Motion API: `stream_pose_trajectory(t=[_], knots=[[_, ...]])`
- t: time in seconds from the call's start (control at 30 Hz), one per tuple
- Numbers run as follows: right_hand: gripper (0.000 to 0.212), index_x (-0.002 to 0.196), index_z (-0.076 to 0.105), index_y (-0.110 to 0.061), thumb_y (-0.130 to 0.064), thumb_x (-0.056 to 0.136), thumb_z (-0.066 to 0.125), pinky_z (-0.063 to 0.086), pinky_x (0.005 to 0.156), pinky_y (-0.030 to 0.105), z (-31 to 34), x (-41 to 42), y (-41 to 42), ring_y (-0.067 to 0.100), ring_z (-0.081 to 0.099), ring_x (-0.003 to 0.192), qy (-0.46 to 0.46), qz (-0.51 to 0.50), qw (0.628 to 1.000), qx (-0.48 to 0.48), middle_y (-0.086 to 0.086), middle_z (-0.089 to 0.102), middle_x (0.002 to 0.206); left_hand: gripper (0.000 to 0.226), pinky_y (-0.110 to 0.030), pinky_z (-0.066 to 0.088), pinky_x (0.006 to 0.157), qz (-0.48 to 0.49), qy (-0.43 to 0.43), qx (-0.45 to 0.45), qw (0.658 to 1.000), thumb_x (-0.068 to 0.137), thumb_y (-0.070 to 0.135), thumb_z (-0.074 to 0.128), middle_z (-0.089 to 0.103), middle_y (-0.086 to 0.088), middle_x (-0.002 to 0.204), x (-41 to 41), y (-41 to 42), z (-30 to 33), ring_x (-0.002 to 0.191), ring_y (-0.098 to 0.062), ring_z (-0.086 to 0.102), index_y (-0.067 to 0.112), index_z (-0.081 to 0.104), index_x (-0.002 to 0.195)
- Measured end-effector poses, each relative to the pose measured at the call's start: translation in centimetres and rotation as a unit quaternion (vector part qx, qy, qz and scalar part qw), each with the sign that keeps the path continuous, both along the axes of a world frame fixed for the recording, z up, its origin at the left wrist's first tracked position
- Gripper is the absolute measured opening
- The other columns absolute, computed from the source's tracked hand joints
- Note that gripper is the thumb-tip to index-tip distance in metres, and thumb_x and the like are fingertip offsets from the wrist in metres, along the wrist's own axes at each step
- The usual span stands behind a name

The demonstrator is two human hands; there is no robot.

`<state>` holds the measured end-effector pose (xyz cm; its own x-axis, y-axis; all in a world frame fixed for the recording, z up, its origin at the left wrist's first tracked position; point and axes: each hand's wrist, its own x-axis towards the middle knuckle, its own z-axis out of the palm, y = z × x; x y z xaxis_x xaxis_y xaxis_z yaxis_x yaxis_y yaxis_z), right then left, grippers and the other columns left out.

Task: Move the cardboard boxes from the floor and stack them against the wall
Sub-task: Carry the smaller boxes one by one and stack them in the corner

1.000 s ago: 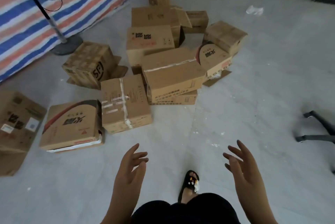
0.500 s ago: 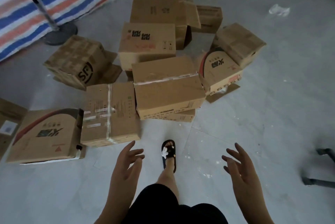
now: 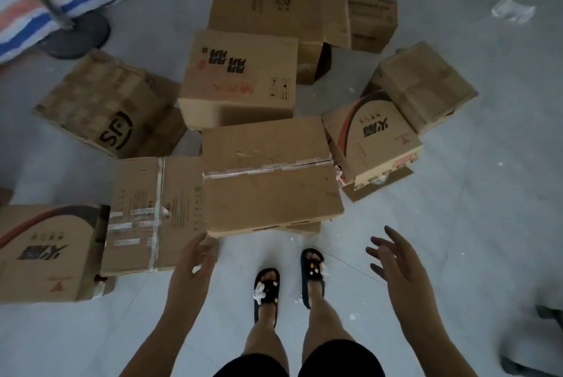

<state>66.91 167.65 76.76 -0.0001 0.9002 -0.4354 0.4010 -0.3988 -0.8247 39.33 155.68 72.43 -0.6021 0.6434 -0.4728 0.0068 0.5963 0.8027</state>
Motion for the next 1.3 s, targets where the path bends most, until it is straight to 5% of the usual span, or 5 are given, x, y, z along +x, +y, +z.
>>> stream_pose_trajectory(t=[0.17, 0.47, 0.7, 1.07, 1.3], knots=[[0.036, 0.133, 0.046, -0.026, -0.027, 0.097, 0.046, 0.052, 0.087, 0.035, -8.5, -1.1, 8.5, 0.016, 0.062, 0.105, -0.085, 0.119, 0.986, -0.078, -0.004, 0.06, 0.12, 0.04, -0.028, 0.038, 0.063, 0.09, 0.009, -0.114, 0.989, 0.095, 0.012, 0.051, 0.058, -0.004, 0.103, -2.3, 4.5, -8.1, 0.091, -0.021, 0.053, 0.01, 0.044, 0.134], [0.048, 0.142, 0.037, -0.02, -0.036, 0.097, 0.044, 0.044, 0.093, 0.04, -30.2, -3.6, 18.8, 0.028, 0.05, 0.121, -0.21, 0.079, 0.968, -0.111, 0.01, 0.043, 0.143, 0.052, -0.036, 0.037, 0.081, 0.21, 0.025, -0.223, 0.952, 0.094, 0.022, 0.052, 0.053, -0.016, 0.131, -6.9, 7.2, -28.0, 0.116, -0.033, 0.05, 0.011, 0.034, 0.141], [0.043, 0.137, 0.043, -0.018, -0.036, 0.098, 0.044, 0.04, 0.104, 0.048, -39.1, -3.3, 17.3, 0.031, 0.048, 0.124, -0.18, 0.043, 0.974, -0.132, 0.007, 0.051, 0.137, 0.041, -0.046, 0.042, 0.099, 0.348, -0.156, -0.165, 0.909, 0.098, 0.039, 0.044, 0.05, -0.002, 0.124, -8.0, 7.1, -36.2, 0.114, -0.024, 0.048, 0.019, 0.047, 0.133], [0.038, 0.133, 0.049, -0.019, -0.029, 0.097, 0.05, 0.041, 0.098, 0.058, -27.2, -5.5, 20.9, 0.023, 0.042, 0.118, -0.032, -0.073, 0.983, -0.167, -0.002, 0.047, 0.127, 0.033, -0.05, 0.05, 0.083, 0.428, -0.193, -0.028, 0.883, 0.096, 0.025, 0.052, 0.05, -0.002, 0.126, -10.6, 9.7, -24.9, 0.114, -0.029, 0.049, 0.016, 0.049, 0.127], [0.035, 0.126, 0.052, -0.008, -0.023, 0.095, 0.054, 0.045, 0.085, 0.048, -16.6, -6.1, 20.8, 0.031, 0.051, 0.106, 0.008, 0.0, 0.985, -0.175, 0.008, 0.055, 0.12, 0.039, -0.059, 0.048, 0.086, 0.48, -0.178, -0.036, 0.859, 0.096, 0.023, 0.053, 0.045, -0.006, 0.122, -8.2, 5.3, -12.8, 0.118, -0.033, 0.041, 0.008, 0.047, 0.132]])
